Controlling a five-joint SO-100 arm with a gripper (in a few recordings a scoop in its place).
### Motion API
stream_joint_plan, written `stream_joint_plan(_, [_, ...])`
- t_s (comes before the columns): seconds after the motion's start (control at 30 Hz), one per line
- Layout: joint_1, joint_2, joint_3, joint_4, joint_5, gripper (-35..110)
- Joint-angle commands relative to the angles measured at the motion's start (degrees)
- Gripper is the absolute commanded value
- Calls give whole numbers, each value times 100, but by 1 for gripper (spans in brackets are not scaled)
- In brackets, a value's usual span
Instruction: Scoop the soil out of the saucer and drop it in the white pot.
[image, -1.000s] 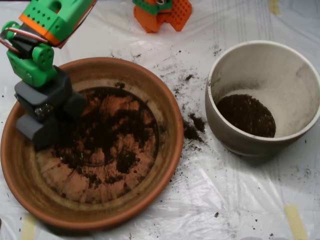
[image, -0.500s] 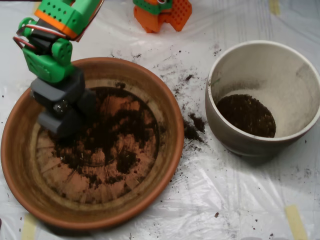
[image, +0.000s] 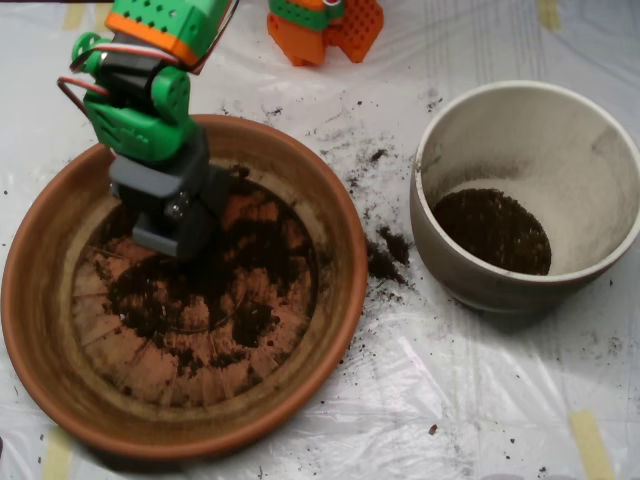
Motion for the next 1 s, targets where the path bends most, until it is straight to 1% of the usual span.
stream_joint_plan(0.0, [-396,1424,62,149,70,0])
stream_joint_plan(0.2, [-1318,3199,448,220,97,0])
stream_joint_plan(0.43, [-2979,4931,633,615,-299,-1])
stream_joint_plan(0.57, [-3753,4931,88,914,-343,-1])
stream_joint_plan(0.73, [-4518,4395,-633,1134,-422,-1])
stream_joint_plan(0.97, [-5344,3806,-949,1169,-1055,-1])
